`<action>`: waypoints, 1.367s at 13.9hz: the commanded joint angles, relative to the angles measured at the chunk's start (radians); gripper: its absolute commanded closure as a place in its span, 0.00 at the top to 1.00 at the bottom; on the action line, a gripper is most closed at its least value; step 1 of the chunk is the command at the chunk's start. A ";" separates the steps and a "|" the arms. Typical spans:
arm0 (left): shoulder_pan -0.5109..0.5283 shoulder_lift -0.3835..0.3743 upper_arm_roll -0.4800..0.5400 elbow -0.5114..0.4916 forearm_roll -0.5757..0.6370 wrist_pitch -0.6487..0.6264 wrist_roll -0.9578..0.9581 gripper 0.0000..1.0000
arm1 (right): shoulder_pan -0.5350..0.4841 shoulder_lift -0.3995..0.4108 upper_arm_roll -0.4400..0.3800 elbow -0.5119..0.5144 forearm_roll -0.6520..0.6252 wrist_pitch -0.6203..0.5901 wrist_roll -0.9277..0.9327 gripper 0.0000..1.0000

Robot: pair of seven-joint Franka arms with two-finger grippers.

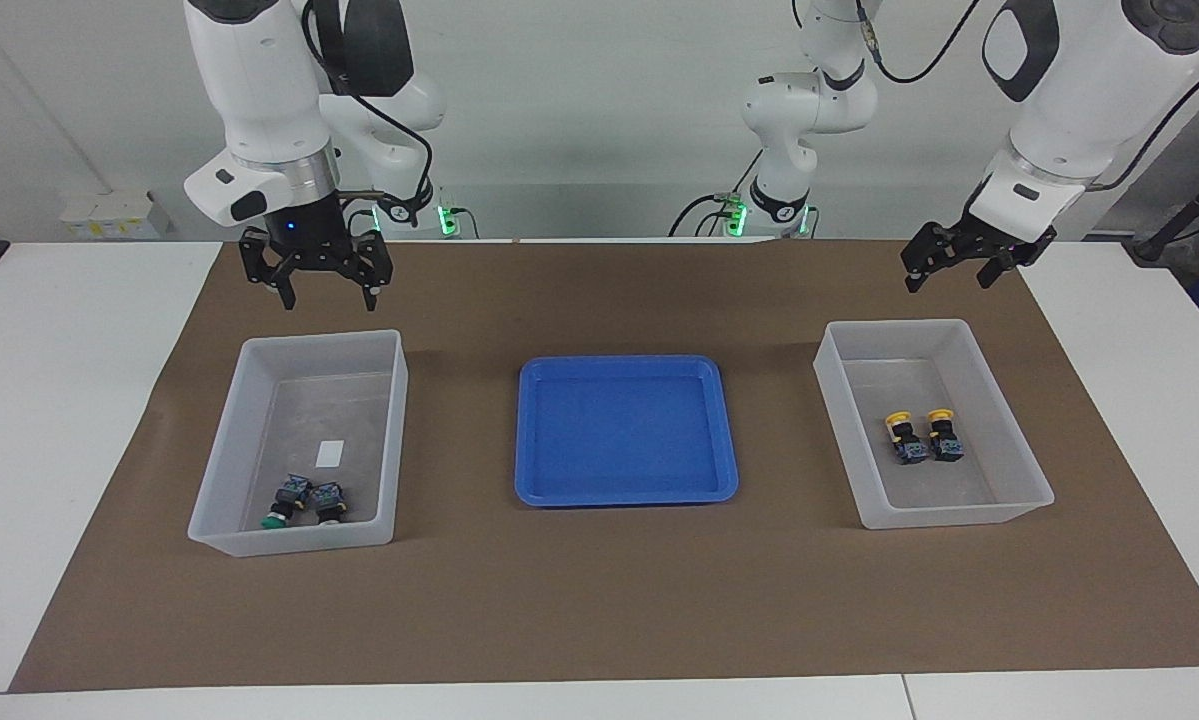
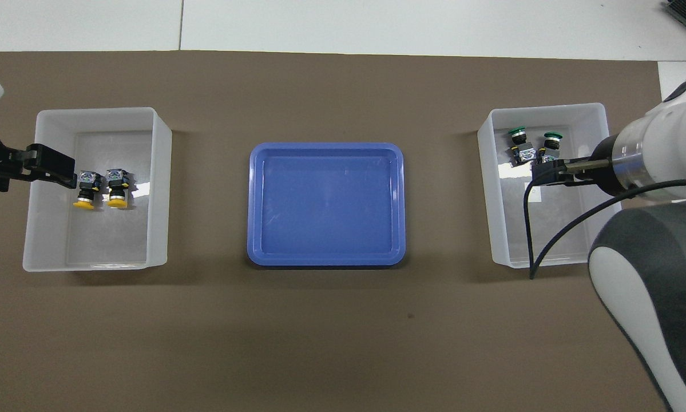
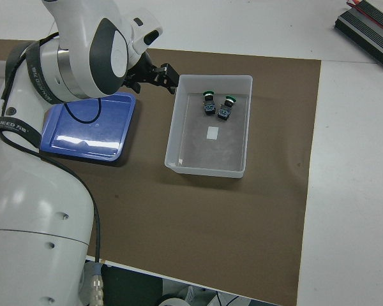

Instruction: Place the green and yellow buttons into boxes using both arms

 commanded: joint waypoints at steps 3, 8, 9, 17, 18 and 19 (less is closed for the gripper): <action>-0.001 -0.024 0.000 -0.036 0.016 0.029 0.008 1.00 | 0.100 -0.027 -0.115 0.006 0.017 -0.070 -0.016 1.00; -0.001 -0.024 0.000 -0.036 0.016 0.027 0.010 1.00 | 0.128 -0.024 -0.153 -0.005 0.017 -0.089 -0.027 1.00; -0.001 -0.024 0.000 -0.036 0.016 0.027 0.009 1.00 | 0.128 -0.024 -0.155 -0.008 0.017 -0.087 -0.027 1.00; -0.001 -0.024 0.001 -0.036 0.016 0.024 0.009 1.00 | 0.122 -0.025 -0.155 -0.033 0.064 -0.072 -0.018 1.00; -0.001 -0.024 0.001 -0.036 0.016 0.023 0.009 1.00 | 0.120 -0.027 -0.156 -0.039 0.063 -0.072 -0.018 1.00; -0.001 -0.024 0.000 -0.036 0.016 0.023 0.009 1.00 | 0.120 -0.027 -0.156 -0.043 0.064 -0.069 -0.018 1.00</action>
